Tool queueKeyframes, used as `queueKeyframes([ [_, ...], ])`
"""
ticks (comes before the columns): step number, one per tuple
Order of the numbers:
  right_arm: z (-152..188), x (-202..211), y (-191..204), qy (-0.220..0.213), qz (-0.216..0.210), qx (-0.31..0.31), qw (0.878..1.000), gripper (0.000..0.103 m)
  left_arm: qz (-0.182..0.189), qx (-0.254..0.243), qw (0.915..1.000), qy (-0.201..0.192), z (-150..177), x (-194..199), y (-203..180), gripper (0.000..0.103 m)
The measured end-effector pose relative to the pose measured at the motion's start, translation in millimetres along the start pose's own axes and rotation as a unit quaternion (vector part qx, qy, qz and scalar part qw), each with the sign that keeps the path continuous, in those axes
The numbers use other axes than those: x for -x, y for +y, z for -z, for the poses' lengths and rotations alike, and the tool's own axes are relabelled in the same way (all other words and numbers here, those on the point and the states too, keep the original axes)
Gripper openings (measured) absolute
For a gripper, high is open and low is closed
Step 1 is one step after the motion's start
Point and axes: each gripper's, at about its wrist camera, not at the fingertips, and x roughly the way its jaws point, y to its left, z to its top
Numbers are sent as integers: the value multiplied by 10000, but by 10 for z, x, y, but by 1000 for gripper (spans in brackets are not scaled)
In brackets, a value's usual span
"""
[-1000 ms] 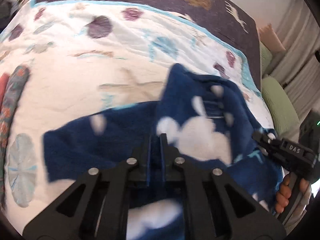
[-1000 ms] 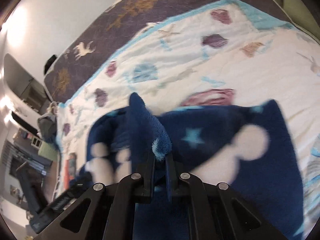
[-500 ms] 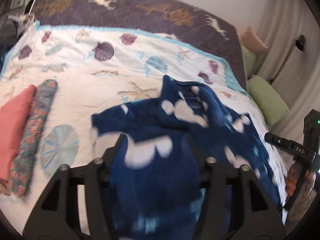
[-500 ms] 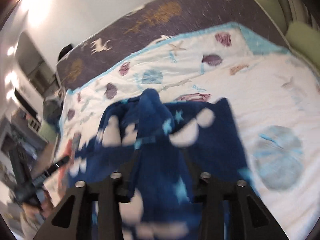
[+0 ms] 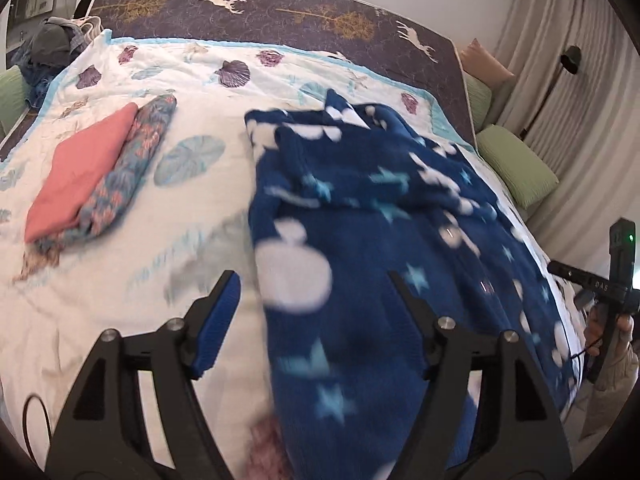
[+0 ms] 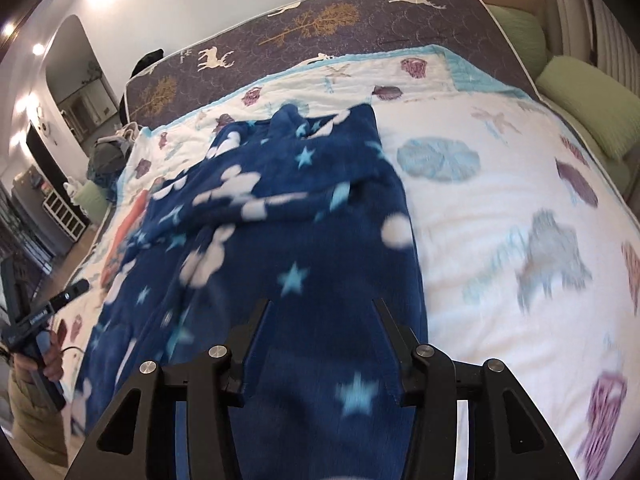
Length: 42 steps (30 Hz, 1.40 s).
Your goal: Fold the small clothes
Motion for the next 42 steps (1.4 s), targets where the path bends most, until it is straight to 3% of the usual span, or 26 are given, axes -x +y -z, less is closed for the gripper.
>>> queueKeyframes([
  [4, 242, 182, 105, -50, -289, -7, 9996, 49, 359, -300, 9989, 35, 270, 214, -290, 73],
  [7, 399, 245, 299, 49, -604, 183, 9980, 49, 726, -809, 9940, 131, 453, 319, -668, 73],
  [12, 671, 278, 637, 111, -823, 713, 9940, 56, 1482, -1442, 9776, 403, 729, 363, -1321, 76],
  [18, 951, 305, 562, 136, -878, 391, 9953, 58, 1483, -2371, 9577, 680, 1151, 326, -1878, 77],
  [20, 1017, 352, 496, 134, -929, 263, 9952, 58, 1440, -2434, 9565, 713, 1225, 329, -1919, 77],
  [23, 1125, 419, 436, 115, -967, 212, 9950, 59, 1152, -2274, 9640, 757, 1244, 187, -1937, 77],
  [24, 1150, 430, 421, 110, -955, 196, 9952, 59, 1015, -2226, 9665, 773, 1248, 117, -1932, 72],
  [25, 1179, 437, 398, 106, -947, 156, 9953, 59, 863, -2188, 9683, 838, 1244, 41, -1924, 45],
  [26, 1199, 442, 380, 101, -948, 111, 9954, 59, 680, -2079, 9714, 925, 1218, -14, -1884, 31],
  [27, 1217, 453, 364, 83, -955, 62, 9954, 59, 741, -1899, 9743, 955, 1172, -15, -1830, 22],
  [28, 1236, 474, 359, 62, -981, 46, 9951, 59, 1090, -1500, 9775, 1003, 1087, 34, -1708, 15],
  [31, 1302, 562, 441, 42, -1152, 363, 9927, 59, 1533, -784, 9805, 948, 905, 171, -1410, 14],
  [35, 1458, 595, 777, 191, -1256, 1419, 9817, 61, 1195, -419, 9884, 837, 809, 209, -1129, 14],
  [42, 1693, 435, 1344, 585, -1673, 2768, 9444, 61, 1254, -221, 9875, 932, 819, 104, -1078, 14],
])
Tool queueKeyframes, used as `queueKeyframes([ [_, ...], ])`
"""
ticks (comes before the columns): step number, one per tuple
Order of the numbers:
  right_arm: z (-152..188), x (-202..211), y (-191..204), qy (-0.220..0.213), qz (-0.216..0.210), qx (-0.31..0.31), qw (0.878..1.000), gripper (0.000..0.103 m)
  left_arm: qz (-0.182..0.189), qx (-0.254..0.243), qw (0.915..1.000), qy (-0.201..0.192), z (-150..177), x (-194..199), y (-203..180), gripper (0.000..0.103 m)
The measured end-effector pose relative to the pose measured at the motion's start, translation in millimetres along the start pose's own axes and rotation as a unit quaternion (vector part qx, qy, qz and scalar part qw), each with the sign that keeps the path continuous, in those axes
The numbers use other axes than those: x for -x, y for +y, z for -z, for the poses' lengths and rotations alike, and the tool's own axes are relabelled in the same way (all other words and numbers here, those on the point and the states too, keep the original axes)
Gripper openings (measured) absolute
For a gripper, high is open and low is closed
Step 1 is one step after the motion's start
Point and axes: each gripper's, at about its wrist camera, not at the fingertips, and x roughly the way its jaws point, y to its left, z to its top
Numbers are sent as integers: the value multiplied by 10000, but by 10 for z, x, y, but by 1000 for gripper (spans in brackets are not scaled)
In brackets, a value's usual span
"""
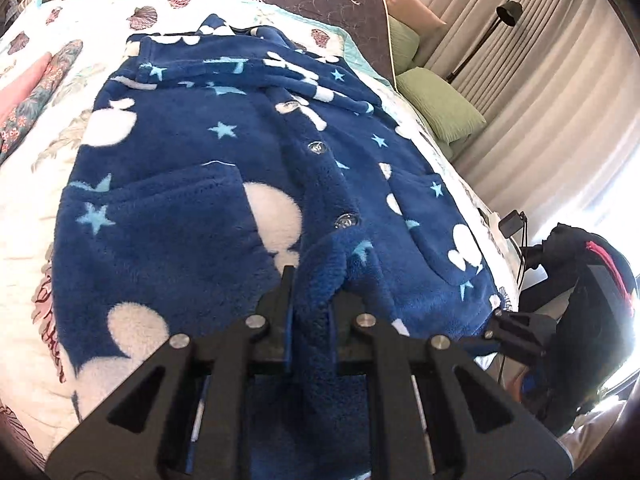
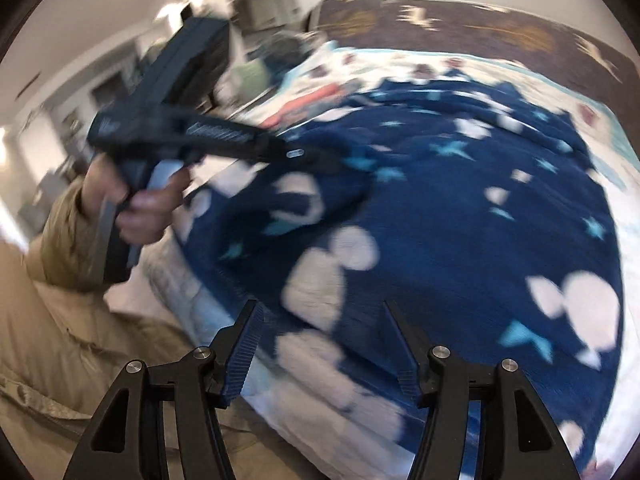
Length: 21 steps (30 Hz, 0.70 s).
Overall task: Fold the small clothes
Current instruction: 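Grasp the hem with the left gripper and fold it toward the collar while the right gripper pinches the hem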
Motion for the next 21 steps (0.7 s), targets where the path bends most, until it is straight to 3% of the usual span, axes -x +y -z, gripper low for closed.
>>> queueKeyframes([
  [4, -16, -188, 205, 209, 34, 537, 9983, 62, 52, 1, 10000, -8, -35, 28, 30, 14],
  [8, 30, -375, 299, 281, 605, 1022, 9925, 58, 68, -12, 10000, -10, -36, 35, 42, 14],
  [10, 20, -399, 267, 174, 846, 1006, 9912, 23, 106, 20, 9999, 4, -36, 33, 54, 14],
  [11, 6, -397, 228, 160, 949, 922, 9911, 18, 146, 54, 9999, 17, -37, 34, 64, 14],
  [13, -11, -282, 133, 25, 607, 619, 9962, 16, 257, 82, 9996, 26, -42, 52, 63, 14],
  [14, -11, -184, 115, -100, 279, 499, 9983, 16, 398, 103, 9992, 22, -45, 78, 59, 14],
  [16, -12, -47, 173, -189, 39, 655, 9977, 16, 816, 68, 9966, -20, -53, 153, 9, 14],
  [18, 30, -4, 299, -94, 327, 1102, 9933, 16, 1110, -217, 9935, -76, -43, 224, -125, 17],
  [21, 124, -190, 258, 412, 256, 1042, 9934, 23, 1113, -697, 9913, 36, 18, 207, -316, 18],
])
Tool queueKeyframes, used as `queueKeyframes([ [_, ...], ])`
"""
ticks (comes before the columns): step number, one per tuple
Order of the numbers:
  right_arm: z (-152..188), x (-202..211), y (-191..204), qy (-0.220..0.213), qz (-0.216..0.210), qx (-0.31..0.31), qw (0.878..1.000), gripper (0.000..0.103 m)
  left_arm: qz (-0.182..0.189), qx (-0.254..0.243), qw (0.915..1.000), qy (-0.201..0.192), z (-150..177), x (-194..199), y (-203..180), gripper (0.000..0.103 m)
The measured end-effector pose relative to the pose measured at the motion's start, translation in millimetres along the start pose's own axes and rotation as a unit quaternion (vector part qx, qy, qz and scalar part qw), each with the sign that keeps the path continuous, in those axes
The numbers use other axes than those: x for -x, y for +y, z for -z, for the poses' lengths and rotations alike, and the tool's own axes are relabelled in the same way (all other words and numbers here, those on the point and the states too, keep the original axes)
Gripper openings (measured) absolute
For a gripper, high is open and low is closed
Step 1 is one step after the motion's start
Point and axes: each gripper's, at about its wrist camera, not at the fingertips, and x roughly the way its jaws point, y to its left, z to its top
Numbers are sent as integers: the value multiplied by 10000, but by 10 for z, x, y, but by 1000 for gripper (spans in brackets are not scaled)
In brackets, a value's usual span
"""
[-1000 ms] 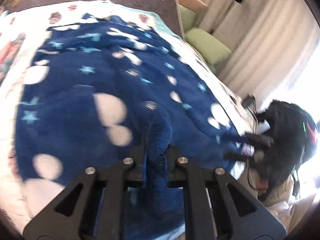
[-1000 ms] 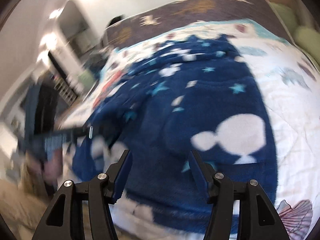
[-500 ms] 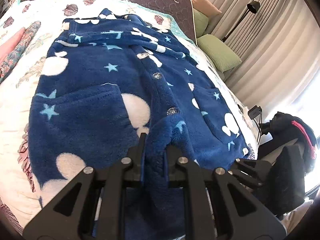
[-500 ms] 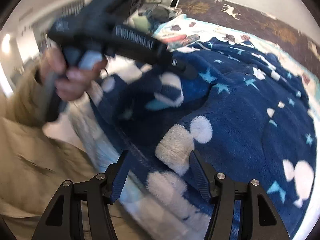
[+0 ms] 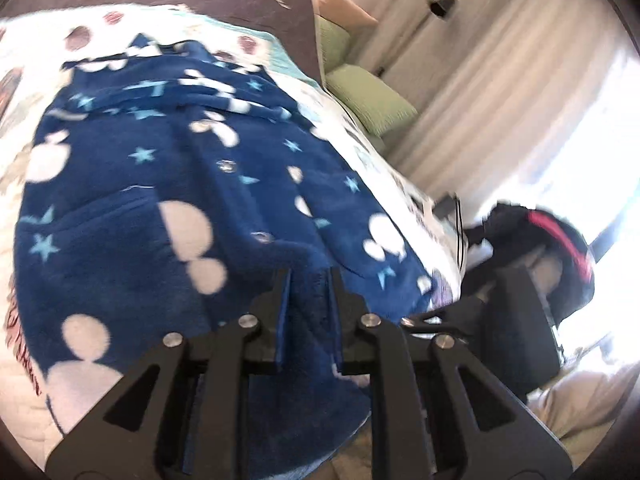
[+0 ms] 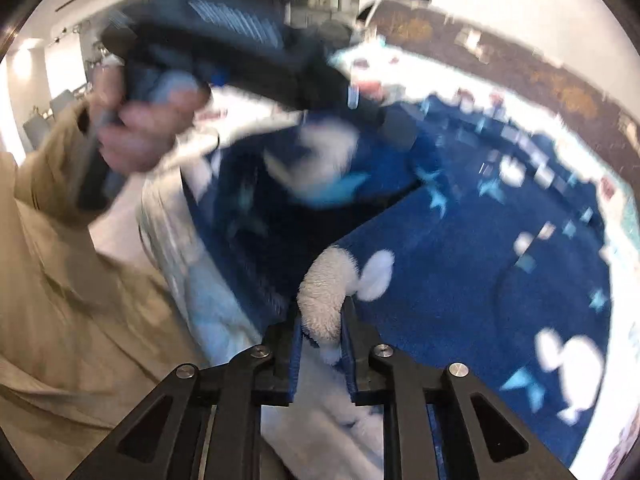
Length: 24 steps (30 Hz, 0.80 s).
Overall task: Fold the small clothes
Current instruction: 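Grasp the hem with the left gripper and fold it toward the collar while the right gripper pinches the hem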
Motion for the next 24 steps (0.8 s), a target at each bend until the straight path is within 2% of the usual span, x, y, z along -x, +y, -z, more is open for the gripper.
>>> queueKeyframes([
  [2, 29, -50, -35, 64, -88, -108, 9999, 29, -1, -122, 9998, 146, 38, -75, -65, 18],
  [4, 56, 73, -62, -146, -369, -249, 9989, 38, 92, -125, 9993, 352, 88, -166, -85, 18],
  [6, 97, 259, -140, -372, -752, -479, 9953, 39, 50, -152, 9987, 493, 115, -212, -93, 18],
  [9, 167, 513, -342, -768, -666, -970, 9901, 42, -120, -174, 9986, 492, 143, -195, -77, 20],
  [13, 214, 624, -714, -1171, -870, -1967, 9696, 45, -214, -100, 9992, 328, 186, -91, -4, 42],
  [15, 181, 570, -831, -1265, -1053, -2343, 9581, 48, -485, -170, 9980, 359, 254, -105, 36, 47],
  [16, 128, 521, -853, -1260, -1079, -2407, 9563, 48, -710, -232, 9963, 434, 300, -145, 61, 48],
  [17, 88, 451, -865, -1234, -1083, -2452, 9555, 48, -1056, -283, 9923, 575, 369, -202, 109, 48],
  [18, 39, 386, -855, -1191, -1082, -2463, 9557, 48, -1240, -311, 9896, 654, 440, -231, 156, 42],
  [21, -51, 210, -740, -983, -1229, -2425, 9573, 48, -1339, -363, 9896, 369, 564, -69, 169, 38],
  [24, -74, -67, -632, -367, -913, -2293, 9684, 47, -1650, -258, 9854, 338, 634, 62, 227, 24],
])
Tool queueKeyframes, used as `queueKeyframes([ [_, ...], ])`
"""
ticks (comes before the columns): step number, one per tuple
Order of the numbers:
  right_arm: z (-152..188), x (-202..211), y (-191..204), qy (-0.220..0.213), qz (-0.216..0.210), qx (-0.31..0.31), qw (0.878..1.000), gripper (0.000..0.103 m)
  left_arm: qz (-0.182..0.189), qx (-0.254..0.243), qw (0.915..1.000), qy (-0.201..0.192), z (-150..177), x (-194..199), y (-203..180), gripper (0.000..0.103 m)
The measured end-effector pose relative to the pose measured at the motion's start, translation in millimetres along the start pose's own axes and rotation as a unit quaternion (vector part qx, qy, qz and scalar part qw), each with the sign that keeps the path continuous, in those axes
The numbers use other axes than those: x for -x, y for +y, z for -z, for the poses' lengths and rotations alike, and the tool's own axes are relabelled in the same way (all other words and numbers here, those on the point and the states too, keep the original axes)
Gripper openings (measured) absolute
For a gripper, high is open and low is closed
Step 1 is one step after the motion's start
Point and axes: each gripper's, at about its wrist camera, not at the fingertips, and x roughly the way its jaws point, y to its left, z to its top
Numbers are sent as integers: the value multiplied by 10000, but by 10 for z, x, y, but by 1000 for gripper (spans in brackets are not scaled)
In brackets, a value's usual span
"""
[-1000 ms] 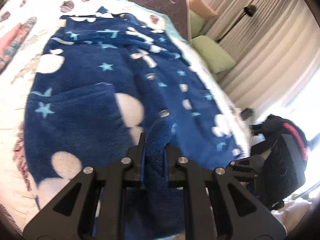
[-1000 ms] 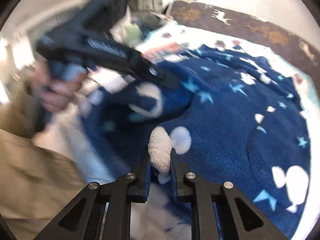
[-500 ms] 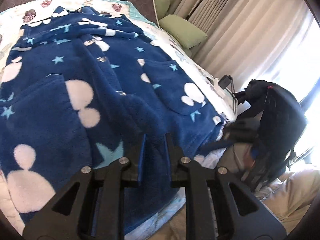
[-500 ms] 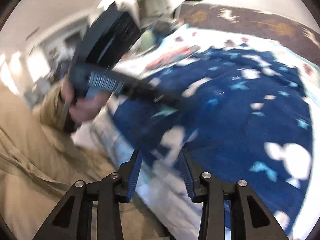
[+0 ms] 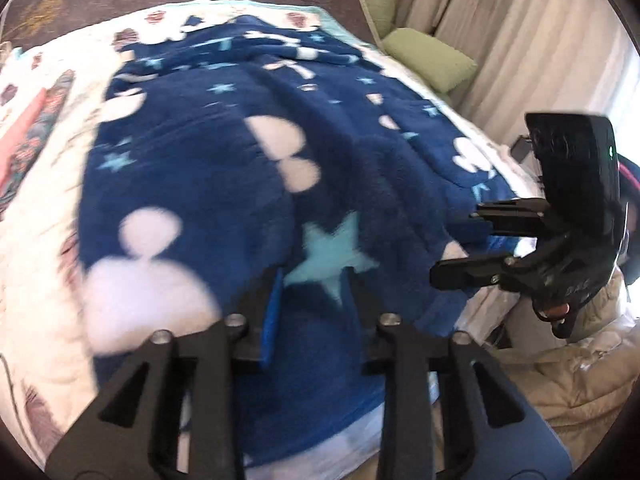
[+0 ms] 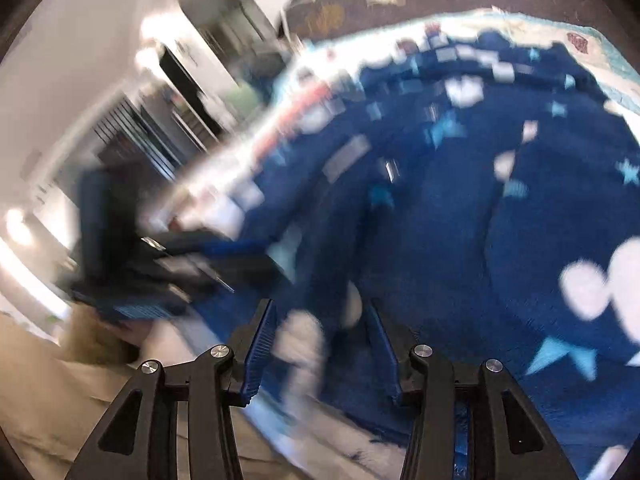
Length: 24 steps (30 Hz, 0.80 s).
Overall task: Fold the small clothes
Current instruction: 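Grasp the hem with the left gripper and fold it toward the collar while the right gripper pinches the hem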
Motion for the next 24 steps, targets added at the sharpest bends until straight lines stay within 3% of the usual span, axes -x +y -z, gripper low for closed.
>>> queueKeyframes([
  [1, 22, -17, 18, -31, 77, 103, 9999, 47, -52, 62, 10000, 4, 25, 27, 46, 21],
  [6, 61, 247, 45, -201, 123, 164, 9996, 47, -309, 474, 9981, -258, 70, 354, 230, 23],
  [8, 117, 466, 27, -401, 339, 209, 9984, 48, -575, 425, 9965, -425, 101, 487, 272, 45],
  [9, 146, 581, -21, -518, 456, 166, 9975, 50, -758, 386, 9951, -506, 137, 546, 290, 68],
  [10, 188, 729, -101, -652, 606, 35, 9960, 55, -1001, 359, 9928, -558, 180, 580, 321, 81],
  [13, 327, 1104, -480, -995, 1146, -660, 9862, 63, -1295, 435, 9899, -370, 285, 529, 424, 82],
  [17, 593, 1399, -943, -1214, 1522, -1709, 9659, 63, -871, 965, 9915, -25, 409, 327, 575, 81],
  [20, 722, 1437, -1145, -1227, 1478, -2125, 9581, 63, -809, 1020, 9914, -143, 425, 323, 599, 80],
  [24, 754, 1336, -1192, -1104, 1224, -2208, 9613, 64, -718, 1143, 9907, -137, 406, 342, 617, 68],
])
